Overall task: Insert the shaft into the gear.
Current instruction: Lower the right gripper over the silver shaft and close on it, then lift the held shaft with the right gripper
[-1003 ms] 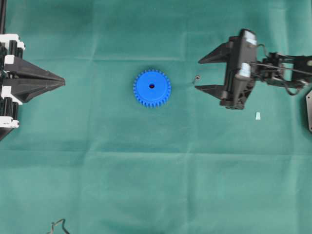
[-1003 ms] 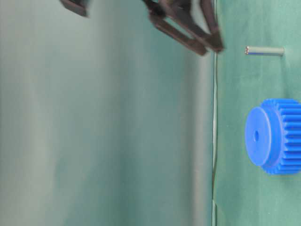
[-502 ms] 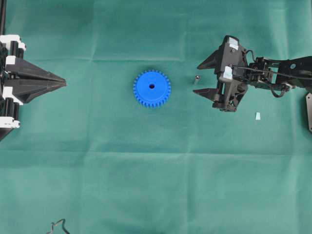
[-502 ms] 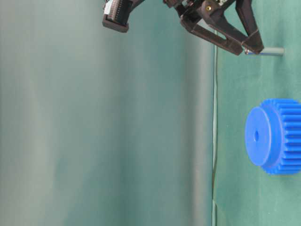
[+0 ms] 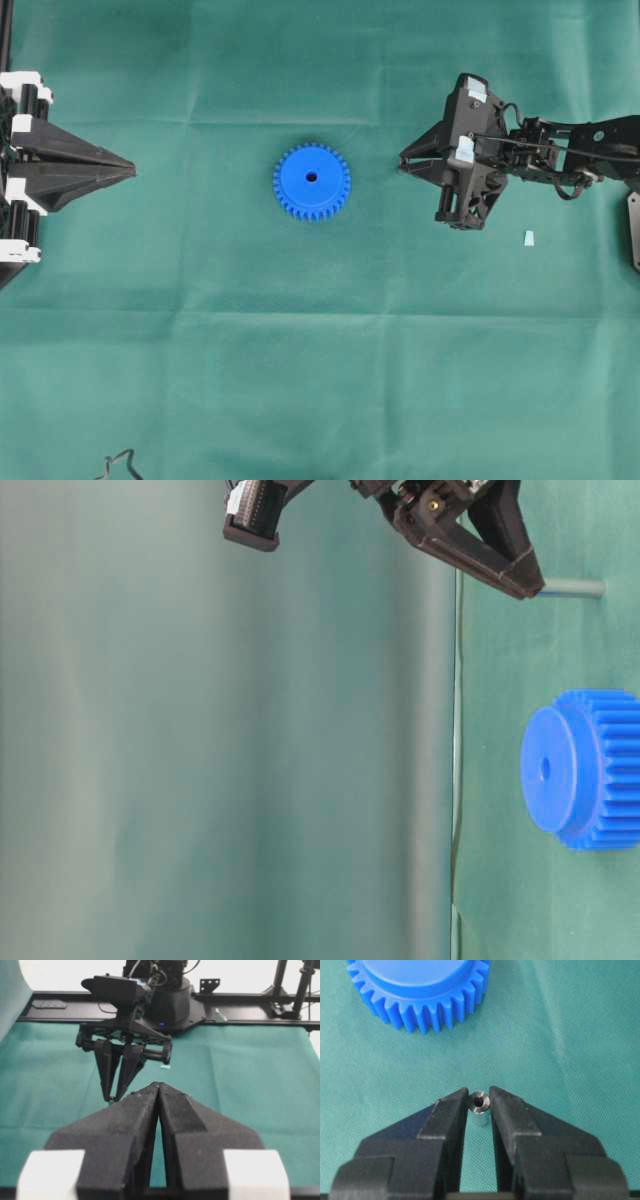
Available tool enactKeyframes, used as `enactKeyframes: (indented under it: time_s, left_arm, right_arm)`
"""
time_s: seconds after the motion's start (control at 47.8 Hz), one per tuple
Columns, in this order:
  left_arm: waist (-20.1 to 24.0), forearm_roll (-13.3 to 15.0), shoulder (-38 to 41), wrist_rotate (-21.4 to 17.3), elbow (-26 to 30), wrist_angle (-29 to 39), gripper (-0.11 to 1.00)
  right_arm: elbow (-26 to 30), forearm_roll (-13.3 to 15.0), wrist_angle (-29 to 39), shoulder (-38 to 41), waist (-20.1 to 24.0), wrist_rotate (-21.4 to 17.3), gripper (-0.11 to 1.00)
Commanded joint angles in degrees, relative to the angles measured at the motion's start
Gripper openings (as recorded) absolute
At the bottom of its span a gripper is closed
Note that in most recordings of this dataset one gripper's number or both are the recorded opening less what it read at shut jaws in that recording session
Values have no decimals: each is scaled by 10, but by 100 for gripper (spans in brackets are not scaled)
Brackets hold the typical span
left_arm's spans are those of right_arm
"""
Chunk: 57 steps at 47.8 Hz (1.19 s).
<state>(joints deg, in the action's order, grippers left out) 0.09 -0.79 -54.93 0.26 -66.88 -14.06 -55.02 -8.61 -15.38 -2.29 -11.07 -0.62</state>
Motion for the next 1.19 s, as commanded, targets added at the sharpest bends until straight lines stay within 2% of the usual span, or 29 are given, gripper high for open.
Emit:
enactKeyframes:
  time_s: [0.0,0.314,0.585,0.69,1.171]
  left_arm:
    - [-1,-2,4,1,16,-3,0]
    - [-1,-2,4,1,16,7,0]
    - [-1,-2,4,1,16,8,0]
    - [-1,-2,4,1,16,7,0]
    - [0,-2,4,13,16,8,0]
  right_arm:
    - [11,-1,1,-4,-1,1,17]
    - [24,-1,18,-20,-1,2,17]
    - [74,9,151,-98,-1,5,17]
    - [87,15,180,-114,-1,5,17]
    - [113,16,185,-100,4,4,17]
